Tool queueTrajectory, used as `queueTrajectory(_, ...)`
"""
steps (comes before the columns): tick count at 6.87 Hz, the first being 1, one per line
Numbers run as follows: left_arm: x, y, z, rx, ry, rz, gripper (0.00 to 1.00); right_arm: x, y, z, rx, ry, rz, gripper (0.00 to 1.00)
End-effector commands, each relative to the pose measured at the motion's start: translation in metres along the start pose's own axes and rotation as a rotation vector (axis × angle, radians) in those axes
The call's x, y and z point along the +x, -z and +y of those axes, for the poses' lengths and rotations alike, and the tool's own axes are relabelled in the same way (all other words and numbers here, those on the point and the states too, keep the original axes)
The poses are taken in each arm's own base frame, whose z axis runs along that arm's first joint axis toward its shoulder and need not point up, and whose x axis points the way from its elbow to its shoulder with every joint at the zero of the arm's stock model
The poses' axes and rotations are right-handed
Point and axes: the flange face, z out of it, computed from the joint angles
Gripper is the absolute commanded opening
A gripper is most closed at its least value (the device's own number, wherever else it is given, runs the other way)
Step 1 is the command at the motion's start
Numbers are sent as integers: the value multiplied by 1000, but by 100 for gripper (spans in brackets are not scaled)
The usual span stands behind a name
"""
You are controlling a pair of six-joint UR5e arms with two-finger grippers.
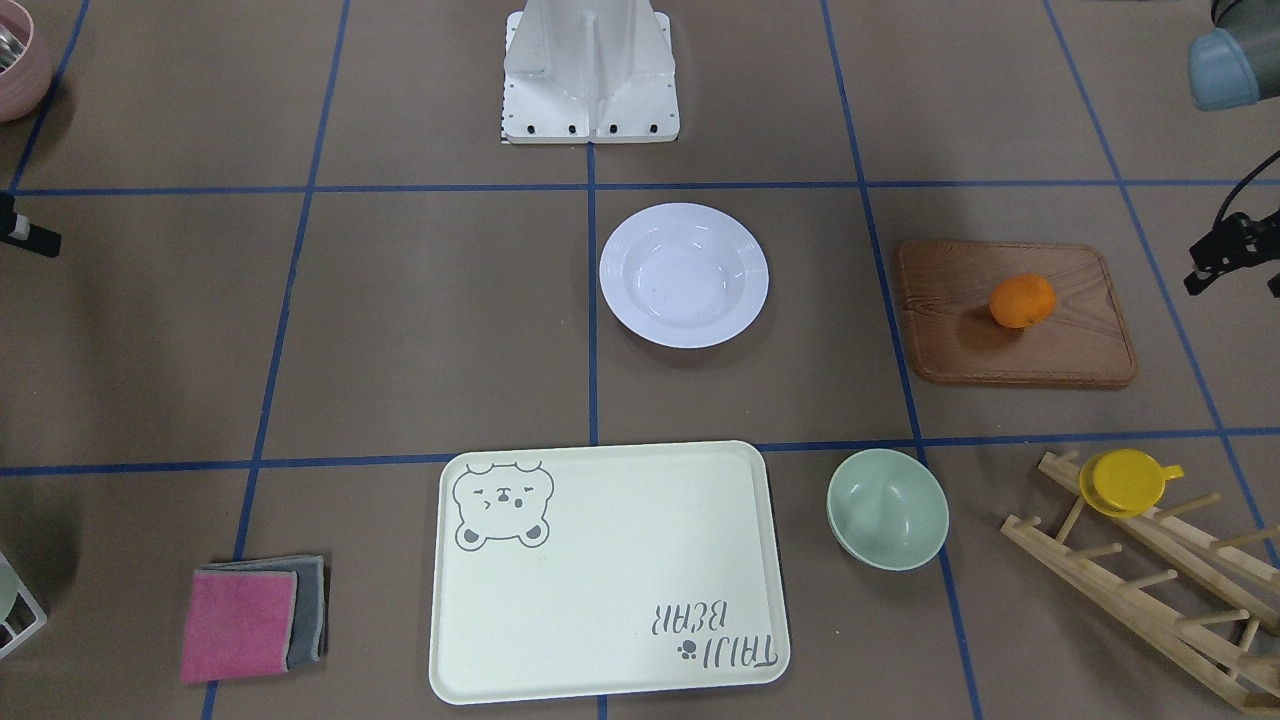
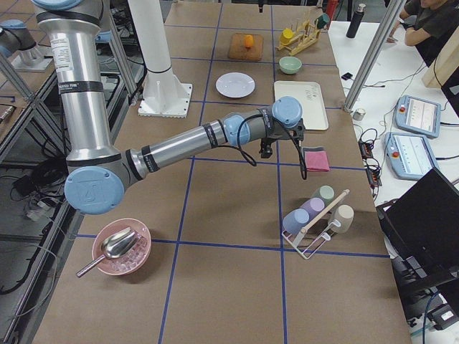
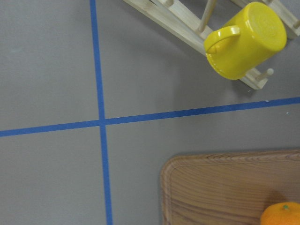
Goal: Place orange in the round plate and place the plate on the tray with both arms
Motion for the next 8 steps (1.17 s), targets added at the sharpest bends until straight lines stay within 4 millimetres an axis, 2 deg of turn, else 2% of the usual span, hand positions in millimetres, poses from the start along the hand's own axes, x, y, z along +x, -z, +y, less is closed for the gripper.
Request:
queueTrajectory(1,42,-28,11,-8,53,45,98,-21,-8,-1,-29,22,-60,100)
queueTrajectory(2,50,-33,13,-13,65,54,98,-32,-18,-3,-51,-91,-58,100)
queueTrajectory(3,54,-37,15,-19,60,53,98,-77,-12,-20,-35,-79,-58,100)
queueTrajectory(5,55,-38,16,-21,57,53,98,-122,-35,-27,-38,-5,-30,100)
queueTrajectory(6,57,-39,16,-23,54,54,98,-142,-59,-24,20,14,10,100)
queueTrajectory(7,56,-40,16,-25,55,52,98,-168,-124,-13,186,11,61,100)
queueTrajectory(8,55,-41,17,-27,54,50,98,-184,-163,2,268,35,-17,100)
